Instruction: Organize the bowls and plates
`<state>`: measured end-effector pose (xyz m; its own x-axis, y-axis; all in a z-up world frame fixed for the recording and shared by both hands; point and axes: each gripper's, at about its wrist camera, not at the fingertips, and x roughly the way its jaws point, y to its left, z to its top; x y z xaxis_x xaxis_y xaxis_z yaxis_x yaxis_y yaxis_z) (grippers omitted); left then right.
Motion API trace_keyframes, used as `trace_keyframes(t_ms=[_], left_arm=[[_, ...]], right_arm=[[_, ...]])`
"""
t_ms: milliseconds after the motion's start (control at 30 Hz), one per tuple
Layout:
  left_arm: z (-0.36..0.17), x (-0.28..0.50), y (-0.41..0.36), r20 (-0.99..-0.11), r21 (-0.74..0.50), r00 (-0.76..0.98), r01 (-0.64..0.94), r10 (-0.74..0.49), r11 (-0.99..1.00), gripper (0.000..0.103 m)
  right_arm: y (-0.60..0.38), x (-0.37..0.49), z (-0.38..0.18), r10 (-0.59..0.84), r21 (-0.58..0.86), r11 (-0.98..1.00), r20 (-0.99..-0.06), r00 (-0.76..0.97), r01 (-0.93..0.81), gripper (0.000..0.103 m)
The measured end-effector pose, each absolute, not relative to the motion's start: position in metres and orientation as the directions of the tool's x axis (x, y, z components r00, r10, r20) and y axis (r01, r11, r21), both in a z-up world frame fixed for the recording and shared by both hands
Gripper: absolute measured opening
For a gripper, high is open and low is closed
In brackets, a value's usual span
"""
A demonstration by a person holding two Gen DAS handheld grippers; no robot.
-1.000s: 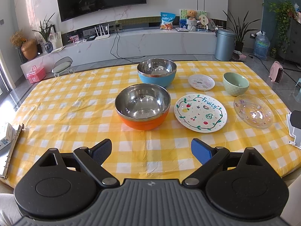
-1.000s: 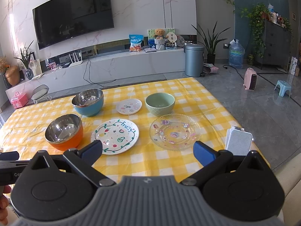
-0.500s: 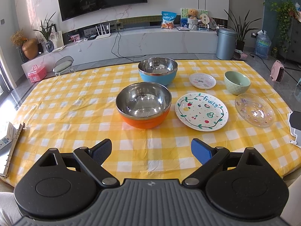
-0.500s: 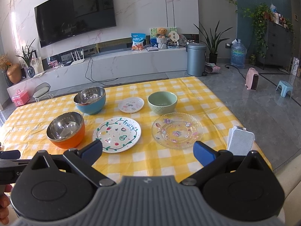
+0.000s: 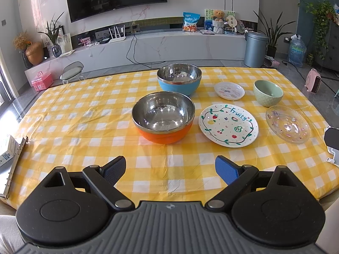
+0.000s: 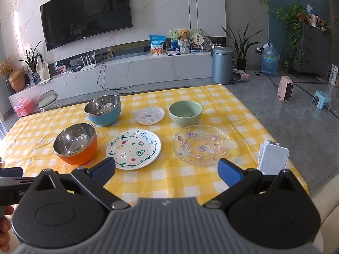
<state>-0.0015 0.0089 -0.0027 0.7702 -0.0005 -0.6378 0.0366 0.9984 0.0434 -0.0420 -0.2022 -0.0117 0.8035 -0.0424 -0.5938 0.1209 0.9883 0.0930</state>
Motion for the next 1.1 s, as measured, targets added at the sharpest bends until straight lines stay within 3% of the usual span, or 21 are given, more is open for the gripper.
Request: trace_keyframes(t_ms=[567,600,667,733,933,1100], left_arm=[[0.007,0.048,0.052,-0.645,-0.008,0.764,-0.021,0.011,1.000,0.100],[0.007,0.055,0.057,-0.647,-0.015,0.763,-0.024,0.008,1.000,0.098],[0.009,0.068,0.064,-0.654,-0.017,0.756,-0.033,0.014,0.999,0.093],[0.010,0.084,0.073,-0.668,-0.032,0.744,-0.043,0.011,0.999,0.089],[0.010,0.124,0.104,-0.694,-0.037,0.717,-0.118,0.059,0.992,0.089],[-0.014,0.155,0.121,-0.761,-0.083,0.649,-0.139,0.027,0.987,0.089]], right_arm=[[-0.173,0.002,-0.024,0.083,0.164,0.986,-0.569,0.818,0.014,0.100],[-0.168,0.009,-0.025,0.095,0.162,0.987,-0.571,0.816,-0.001,0.099],[-0.159,0.023,-0.026,0.117,0.159,0.987,-0.580,0.806,-0.028,0.086],[-0.150,0.040,-0.028,0.133,0.165,0.985,-0.589,0.797,-0.043,0.084],[-0.125,0.098,-0.030,0.209,0.219,0.972,-0.616,0.759,-0.089,0.077],[-0.104,0.148,-0.040,0.274,0.267,0.956,-0.651,0.707,-0.124,0.069]])
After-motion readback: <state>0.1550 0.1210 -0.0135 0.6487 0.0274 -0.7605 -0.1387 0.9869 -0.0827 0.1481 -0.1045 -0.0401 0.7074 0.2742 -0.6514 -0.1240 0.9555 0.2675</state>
